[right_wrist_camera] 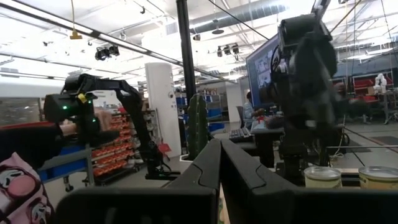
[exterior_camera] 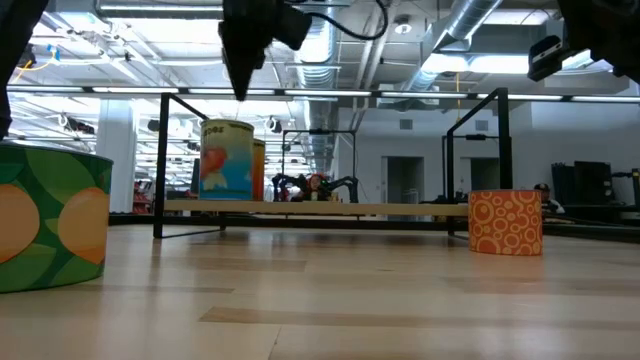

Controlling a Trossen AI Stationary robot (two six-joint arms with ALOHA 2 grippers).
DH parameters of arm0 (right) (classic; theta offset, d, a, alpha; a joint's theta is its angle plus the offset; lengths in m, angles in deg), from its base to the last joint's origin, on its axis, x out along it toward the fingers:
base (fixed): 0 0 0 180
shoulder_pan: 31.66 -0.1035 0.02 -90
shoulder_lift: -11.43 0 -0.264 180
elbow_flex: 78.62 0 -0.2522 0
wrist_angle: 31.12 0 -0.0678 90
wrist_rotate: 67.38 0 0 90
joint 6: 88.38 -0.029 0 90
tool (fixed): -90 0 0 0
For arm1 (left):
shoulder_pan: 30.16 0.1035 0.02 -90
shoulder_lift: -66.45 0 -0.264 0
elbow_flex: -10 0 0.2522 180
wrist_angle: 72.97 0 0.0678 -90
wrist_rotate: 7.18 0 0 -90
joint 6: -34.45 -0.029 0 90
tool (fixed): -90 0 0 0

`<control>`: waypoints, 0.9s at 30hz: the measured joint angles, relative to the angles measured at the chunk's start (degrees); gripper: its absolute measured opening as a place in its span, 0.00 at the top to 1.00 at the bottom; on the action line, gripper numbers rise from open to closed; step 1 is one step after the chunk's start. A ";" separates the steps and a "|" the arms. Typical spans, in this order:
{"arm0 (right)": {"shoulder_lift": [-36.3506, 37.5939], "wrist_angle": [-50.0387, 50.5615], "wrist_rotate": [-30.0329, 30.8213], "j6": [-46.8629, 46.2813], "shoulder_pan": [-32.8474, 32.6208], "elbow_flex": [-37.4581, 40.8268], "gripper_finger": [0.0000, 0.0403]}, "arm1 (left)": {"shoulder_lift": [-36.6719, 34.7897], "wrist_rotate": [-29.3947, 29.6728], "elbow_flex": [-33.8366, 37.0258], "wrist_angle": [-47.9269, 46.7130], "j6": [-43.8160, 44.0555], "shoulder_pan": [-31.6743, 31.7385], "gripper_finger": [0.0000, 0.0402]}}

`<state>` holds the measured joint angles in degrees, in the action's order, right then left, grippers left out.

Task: Pick and place cans onto a shelf
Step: Put the canned tomatoes on the shelf

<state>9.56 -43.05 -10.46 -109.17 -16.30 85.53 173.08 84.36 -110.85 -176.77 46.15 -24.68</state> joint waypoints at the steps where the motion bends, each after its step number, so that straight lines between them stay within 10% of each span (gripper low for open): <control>1: 0.00 0.00 0.00 -0.32 0.02 0.00 0.92 | 0.02 -3.20 0.04 -0.07 0.80 -0.69 0.82; 12: 0.00 -0.01 -0.17 -0.66 0.00 0.00 0.92 | 0.35 4.98 9.64 2.32 3.00 -11.61 0.82; 27: 0.00 0.00 -0.17 -0.79 0.01 0.00 0.92 | 0.37 11.80 13.70 5.98 2.99 -9.21 0.82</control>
<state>9.56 -43.05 -10.63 -109.97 -16.30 85.53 173.45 96.16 -97.15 -170.79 49.15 -33.89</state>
